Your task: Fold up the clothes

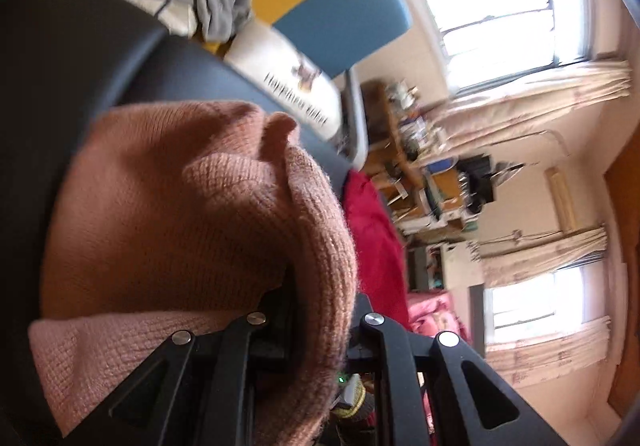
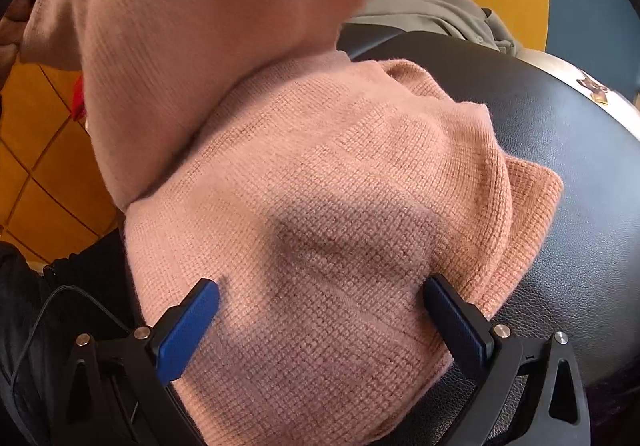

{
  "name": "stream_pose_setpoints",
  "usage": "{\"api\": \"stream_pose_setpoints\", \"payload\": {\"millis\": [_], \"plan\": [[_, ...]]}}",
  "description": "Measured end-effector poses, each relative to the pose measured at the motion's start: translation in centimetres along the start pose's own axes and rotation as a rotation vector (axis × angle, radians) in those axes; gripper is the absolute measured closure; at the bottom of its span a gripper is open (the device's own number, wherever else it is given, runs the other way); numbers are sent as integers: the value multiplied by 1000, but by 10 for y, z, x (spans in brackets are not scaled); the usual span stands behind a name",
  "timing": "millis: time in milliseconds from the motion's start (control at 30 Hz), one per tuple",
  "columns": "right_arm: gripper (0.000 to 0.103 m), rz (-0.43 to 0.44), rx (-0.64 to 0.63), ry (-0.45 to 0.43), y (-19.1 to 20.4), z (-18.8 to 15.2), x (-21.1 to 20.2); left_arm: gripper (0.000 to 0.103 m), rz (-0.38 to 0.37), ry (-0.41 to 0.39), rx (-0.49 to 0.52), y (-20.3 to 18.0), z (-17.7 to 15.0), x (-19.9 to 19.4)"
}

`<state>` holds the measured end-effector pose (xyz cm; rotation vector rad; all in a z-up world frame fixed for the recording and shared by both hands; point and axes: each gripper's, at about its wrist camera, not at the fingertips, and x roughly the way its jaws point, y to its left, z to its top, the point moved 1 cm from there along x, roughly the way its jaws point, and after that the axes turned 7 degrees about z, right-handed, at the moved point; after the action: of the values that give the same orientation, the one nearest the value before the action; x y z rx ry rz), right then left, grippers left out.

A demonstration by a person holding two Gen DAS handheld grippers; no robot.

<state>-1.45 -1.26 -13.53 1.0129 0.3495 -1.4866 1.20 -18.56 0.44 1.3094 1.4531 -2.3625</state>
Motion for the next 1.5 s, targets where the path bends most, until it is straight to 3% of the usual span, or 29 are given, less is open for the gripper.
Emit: {"api": "stream_pose_setpoints", "payload": {"millis": [200, 433, 600, 733, 900, 1000, 1100, 1267, 1333, 1400, 1500], "plan": [[0, 6, -1, -46, 7, -8, -1, 89, 116, 121, -99, 4, -8, 65], [0, 33, 27, -122, 3, -17, -7, 85, 206, 207, -151, 2, -16, 89], [0, 24, 30, -145, 5, -21, -9, 79, 171, 280, -156, -9, -25, 88], [0, 6, 27, -186, 10, -28, -17, 79, 54, 356, -106, -33, -31, 83], [0, -23, 72, -236, 18, -55, -47, 79, -53, 288, 47, -58, -22, 36], [0, -29, 117, -243, 31, -103, -80, 79, -43, 205, 114, -45, -12, 0], [0, -40, 120, -248, 36, -97, -88, 79, 7, 130, 149, -14, -8, -29], [0, 98, 9, -299, 81, -64, -108, 79, 60, 51, 117, 57, -11, -54], [0, 145, -27, -266, 93, -45, -97, 79, 85, 14, 128, 79, -16, -62], [0, 175, -37, -177, 94, -29, -71, 79, 95, -19, 213, 83, -25, -61], [2, 228, 69, -16, 74, -18, -20, 79, 94, -51, 318, 90, -37, -61]]}}
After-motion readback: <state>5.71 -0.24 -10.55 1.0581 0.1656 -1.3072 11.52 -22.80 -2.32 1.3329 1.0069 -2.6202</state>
